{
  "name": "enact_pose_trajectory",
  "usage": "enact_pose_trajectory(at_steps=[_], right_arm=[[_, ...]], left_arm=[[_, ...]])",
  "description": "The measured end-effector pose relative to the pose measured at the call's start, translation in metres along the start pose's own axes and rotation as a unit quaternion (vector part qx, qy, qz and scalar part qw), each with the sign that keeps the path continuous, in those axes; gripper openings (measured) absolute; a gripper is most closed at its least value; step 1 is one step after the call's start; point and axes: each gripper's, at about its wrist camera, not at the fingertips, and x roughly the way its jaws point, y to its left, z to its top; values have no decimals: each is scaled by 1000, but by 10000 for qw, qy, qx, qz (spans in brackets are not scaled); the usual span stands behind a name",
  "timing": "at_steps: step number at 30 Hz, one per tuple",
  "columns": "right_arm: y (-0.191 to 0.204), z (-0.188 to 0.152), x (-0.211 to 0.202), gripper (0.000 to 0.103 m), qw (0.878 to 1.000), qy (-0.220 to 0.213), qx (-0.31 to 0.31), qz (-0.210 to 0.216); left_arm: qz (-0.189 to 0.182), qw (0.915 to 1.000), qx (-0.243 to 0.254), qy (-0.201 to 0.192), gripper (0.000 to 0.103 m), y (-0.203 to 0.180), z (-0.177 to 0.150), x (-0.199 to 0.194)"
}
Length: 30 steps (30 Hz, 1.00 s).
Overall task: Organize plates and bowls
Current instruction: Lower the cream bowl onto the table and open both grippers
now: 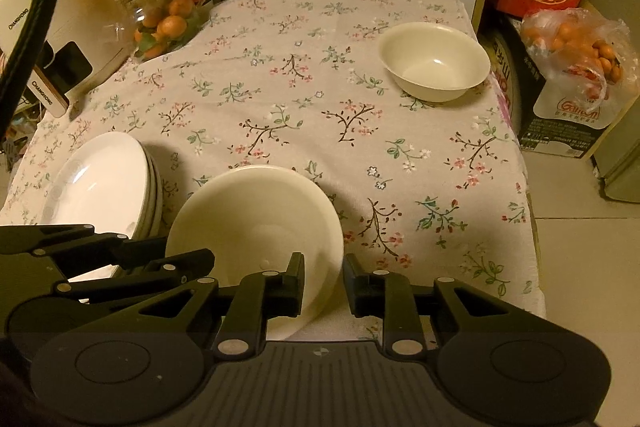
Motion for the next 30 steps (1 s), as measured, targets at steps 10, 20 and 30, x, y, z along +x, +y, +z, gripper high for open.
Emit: enact_pose_trajectory(at_steps=[10, 20, 30], right_arm=[[-7, 2, 2, 22, 9999, 31, 166, 11], [-8, 3, 2, 25, 9998, 1, 182, 12], [-14, 8, -4, 38, 9995, -152, 279, -18]], left_arm=[[18, 9999, -69, -78, 29, 1, 5, -3], [13, 9999, -87, -77, 35, -2, 8, -2], [94, 9994, -233, -225, 52, 2, 19, -7]])
